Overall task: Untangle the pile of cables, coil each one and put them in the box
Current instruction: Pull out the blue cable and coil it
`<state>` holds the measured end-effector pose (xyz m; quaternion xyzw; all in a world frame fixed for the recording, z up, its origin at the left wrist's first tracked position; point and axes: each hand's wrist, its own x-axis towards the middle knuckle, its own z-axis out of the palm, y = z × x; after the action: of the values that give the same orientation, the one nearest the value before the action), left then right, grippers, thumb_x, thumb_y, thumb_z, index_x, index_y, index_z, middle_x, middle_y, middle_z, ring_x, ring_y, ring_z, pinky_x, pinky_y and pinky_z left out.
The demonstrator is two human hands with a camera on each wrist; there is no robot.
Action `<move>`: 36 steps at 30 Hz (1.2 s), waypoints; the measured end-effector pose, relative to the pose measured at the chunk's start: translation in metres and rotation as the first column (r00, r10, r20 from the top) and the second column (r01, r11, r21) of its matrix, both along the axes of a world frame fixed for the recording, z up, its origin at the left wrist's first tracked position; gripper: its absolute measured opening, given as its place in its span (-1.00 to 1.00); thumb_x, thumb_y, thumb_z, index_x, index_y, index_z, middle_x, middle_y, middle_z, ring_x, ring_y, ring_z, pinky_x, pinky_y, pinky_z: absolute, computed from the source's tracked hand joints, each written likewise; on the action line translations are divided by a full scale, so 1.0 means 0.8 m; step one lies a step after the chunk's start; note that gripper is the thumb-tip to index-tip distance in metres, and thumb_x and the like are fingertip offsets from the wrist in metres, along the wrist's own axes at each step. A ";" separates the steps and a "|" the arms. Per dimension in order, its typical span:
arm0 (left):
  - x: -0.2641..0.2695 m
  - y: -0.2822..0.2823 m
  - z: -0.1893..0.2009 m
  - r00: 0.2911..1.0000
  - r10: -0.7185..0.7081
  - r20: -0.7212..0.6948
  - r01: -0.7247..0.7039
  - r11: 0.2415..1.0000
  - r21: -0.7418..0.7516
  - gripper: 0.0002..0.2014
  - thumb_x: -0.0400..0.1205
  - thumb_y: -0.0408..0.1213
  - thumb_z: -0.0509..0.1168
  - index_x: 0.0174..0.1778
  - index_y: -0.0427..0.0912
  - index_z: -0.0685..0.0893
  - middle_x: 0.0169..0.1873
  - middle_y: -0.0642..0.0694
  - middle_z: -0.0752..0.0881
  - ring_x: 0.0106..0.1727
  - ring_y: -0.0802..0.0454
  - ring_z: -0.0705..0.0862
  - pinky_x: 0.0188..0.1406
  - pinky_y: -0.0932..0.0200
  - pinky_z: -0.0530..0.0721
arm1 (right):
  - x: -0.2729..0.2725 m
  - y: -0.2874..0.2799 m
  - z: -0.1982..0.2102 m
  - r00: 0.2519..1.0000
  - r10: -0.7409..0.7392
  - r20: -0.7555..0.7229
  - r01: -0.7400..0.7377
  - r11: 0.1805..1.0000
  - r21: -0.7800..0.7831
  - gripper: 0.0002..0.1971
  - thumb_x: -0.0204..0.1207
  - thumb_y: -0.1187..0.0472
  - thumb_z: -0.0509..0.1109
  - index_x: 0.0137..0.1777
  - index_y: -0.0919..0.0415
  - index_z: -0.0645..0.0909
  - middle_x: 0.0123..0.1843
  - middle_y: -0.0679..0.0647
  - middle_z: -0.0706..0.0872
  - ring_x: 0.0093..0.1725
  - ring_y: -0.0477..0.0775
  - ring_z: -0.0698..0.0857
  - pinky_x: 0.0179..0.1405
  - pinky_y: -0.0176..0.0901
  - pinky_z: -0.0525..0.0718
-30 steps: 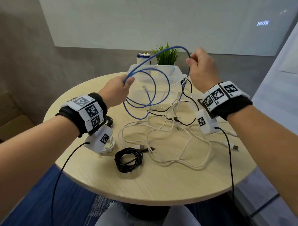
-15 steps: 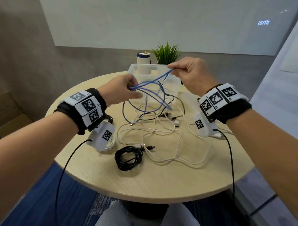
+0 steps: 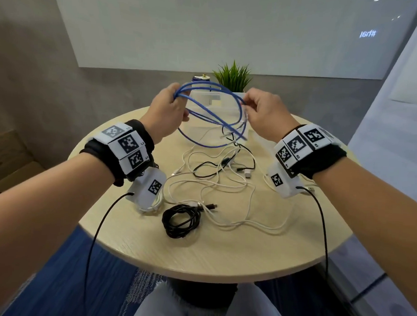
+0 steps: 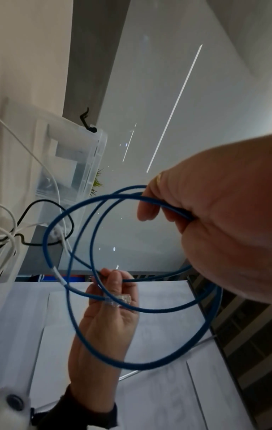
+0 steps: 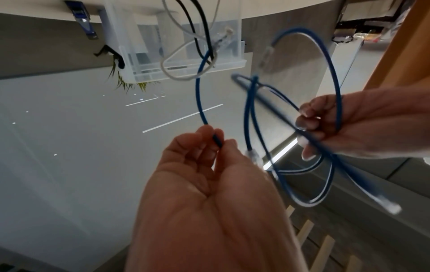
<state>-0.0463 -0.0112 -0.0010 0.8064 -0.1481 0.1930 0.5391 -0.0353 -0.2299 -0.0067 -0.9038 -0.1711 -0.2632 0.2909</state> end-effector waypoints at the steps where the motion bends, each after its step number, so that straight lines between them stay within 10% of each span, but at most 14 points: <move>1: 0.000 0.001 0.002 1.000 -0.007 0.004 0.007 0.999 -0.031 -0.75 0.72 -0.37 -0.02 -0.16 -0.03 0.49 -0.34 -0.11 0.52 -0.34 0.02 0.56 -0.06 -0.06 0.69 | 0.001 -0.001 -0.001 0.999 -0.031 -0.026 0.030 0.999 -0.026 -0.91 0.64 0.28 0.25 -0.03 0.21 0.59 -0.15 0.09 0.63 -0.19 0.07 0.55 -0.26 -0.26 0.39; 8: 0.003 0.016 -0.004 1.000 0.003 -0.028 -0.004 1.000 -0.024 -0.77 0.75 -0.28 0.00 -0.16 -0.01 0.49 -0.36 -0.06 0.51 -0.34 0.06 0.56 0.05 -0.24 0.67 | 0.011 -0.023 -0.016 0.962 -0.163 -0.219 0.144 0.985 -0.099 -0.86 0.60 0.26 0.34 -0.01 0.29 0.71 -0.03 0.23 0.75 -0.03 0.20 0.73 0.14 0.07 0.68; 18: -0.002 0.012 -0.017 0.990 -0.056 -0.126 0.057 0.998 0.006 -0.79 0.77 -0.14 0.01 -0.10 -0.05 0.49 -0.38 -0.05 0.51 -0.34 0.02 0.60 -0.13 0.04 0.69 | 0.002 -0.027 -0.011 0.943 -0.328 -0.056 0.296 0.904 -0.308 -0.84 0.59 0.25 0.34 -0.03 0.28 0.74 -0.08 0.23 0.74 -0.11 0.18 0.60 -0.10 -0.16 0.50; 23: 0.007 0.015 -0.023 0.962 0.054 -0.267 0.001 0.980 0.201 -0.78 0.73 -0.07 0.10 -0.03 -0.15 0.49 -0.26 -0.06 0.50 -0.30 0.03 0.61 -0.05 0.07 0.69 | -0.002 -0.027 -0.003 0.978 -0.129 -0.162 0.139 0.989 0.053 -0.76 0.64 0.12 0.30 -0.09 0.22 0.74 -0.32 0.14 0.69 -0.30 0.03 0.59 -0.29 -0.24 0.47; 27: 0.007 0.017 -0.029 0.948 0.074 -0.311 0.039 0.938 0.344 -0.81 0.61 -0.17 0.35 -0.08 -0.19 0.51 -0.24 -0.13 0.62 -0.20 -0.04 0.63 0.04 -0.06 0.70 | 0.004 -0.022 -0.003 0.978 0.014 -0.210 0.039 0.968 0.248 -0.69 0.67 0.13 0.23 -0.28 0.10 0.67 -0.20 0.11 0.78 -0.15 0.07 0.74 -0.04 -0.01 0.70; 30: 0.000 0.015 -0.028 0.960 0.063 -0.273 0.077 0.877 0.473 -0.66 0.48 -0.15 0.50 0.03 -0.21 0.56 -0.14 -0.15 0.62 -0.19 -0.04 0.55 -0.15 0.02 0.59 | 0.004 -0.018 -0.006 0.974 0.051 -0.222 0.046 0.909 0.413 -0.75 0.67 0.19 0.25 -0.16 0.22 0.69 -0.32 0.06 0.73 -0.35 -0.03 0.70 -0.33 -0.20 0.69; 36: -0.001 0.008 -0.027 0.964 -0.069 -0.255 0.130 0.964 0.231 -0.67 0.62 0.01 0.29 0.05 -0.20 0.50 -0.14 -0.18 0.64 -0.23 -0.01 0.68 -0.13 0.02 0.71 | 0.002 -0.017 -0.007 0.980 0.065 -0.186 0.050 0.832 0.552 -0.85 0.60 0.31 0.32 -0.07 0.02 0.47 -0.25 0.27 0.71 -0.55 -0.02 0.66 -0.59 -0.19 0.59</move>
<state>-0.0468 -0.0048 -0.0225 0.8760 -0.1437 0.0447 0.4583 -0.0337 -0.2434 -0.0123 -0.8015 -0.0614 -0.2095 0.5567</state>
